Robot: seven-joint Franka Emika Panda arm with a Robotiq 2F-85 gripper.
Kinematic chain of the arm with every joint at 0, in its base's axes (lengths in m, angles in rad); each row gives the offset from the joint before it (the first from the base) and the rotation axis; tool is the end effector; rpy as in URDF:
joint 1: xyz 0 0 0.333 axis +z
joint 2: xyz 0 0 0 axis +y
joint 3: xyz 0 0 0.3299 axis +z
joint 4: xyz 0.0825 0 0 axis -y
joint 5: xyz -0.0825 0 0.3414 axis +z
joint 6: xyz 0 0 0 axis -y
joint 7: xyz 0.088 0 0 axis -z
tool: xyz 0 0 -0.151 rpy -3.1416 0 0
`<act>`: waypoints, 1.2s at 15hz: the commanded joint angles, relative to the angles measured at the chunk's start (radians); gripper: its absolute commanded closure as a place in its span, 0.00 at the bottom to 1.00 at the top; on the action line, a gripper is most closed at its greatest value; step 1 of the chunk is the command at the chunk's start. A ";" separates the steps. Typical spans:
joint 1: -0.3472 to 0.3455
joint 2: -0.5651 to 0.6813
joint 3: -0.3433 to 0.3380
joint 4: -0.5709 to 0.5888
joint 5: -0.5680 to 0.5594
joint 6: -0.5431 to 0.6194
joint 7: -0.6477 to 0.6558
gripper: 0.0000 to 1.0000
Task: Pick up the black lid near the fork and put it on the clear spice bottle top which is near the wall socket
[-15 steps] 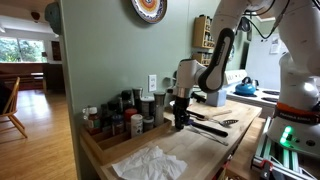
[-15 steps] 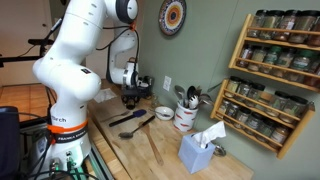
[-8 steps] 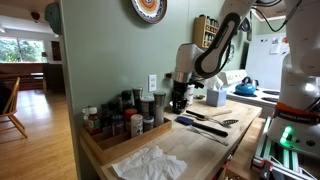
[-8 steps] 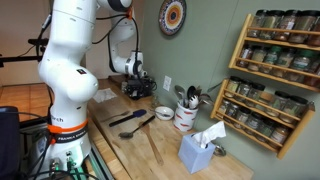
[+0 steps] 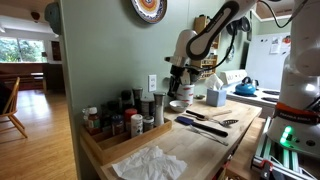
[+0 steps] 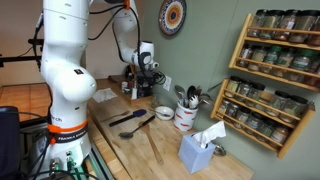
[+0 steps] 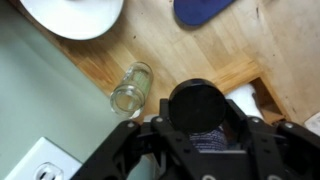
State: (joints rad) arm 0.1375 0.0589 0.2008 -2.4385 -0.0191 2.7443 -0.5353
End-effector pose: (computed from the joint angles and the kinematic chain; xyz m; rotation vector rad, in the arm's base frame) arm 0.4668 0.1648 0.3097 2.7951 1.3304 0.3845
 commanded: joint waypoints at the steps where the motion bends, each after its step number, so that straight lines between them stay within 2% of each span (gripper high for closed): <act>1: -0.009 0.013 -0.010 0.027 0.094 0.017 0.087 0.69; 2: -0.010 0.014 -0.019 0.028 0.082 0.032 0.141 0.69; 3: -0.006 0.004 -0.014 0.026 0.057 0.006 0.080 0.69; 4: -0.007 0.004 -0.016 0.030 0.055 0.007 0.088 0.44; 8: -0.006 0.004 -0.015 0.031 0.055 0.007 0.088 0.44; 9: -0.006 0.004 -0.015 0.031 0.055 0.007 0.088 0.69; 10: -0.007 0.026 -0.011 0.058 0.086 -0.006 0.078 0.69; 18: 0.002 0.132 -0.047 0.182 -0.056 -0.077 0.268 0.69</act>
State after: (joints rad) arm 0.1303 0.1376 0.1729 -2.3099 -0.0118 2.7076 -0.3519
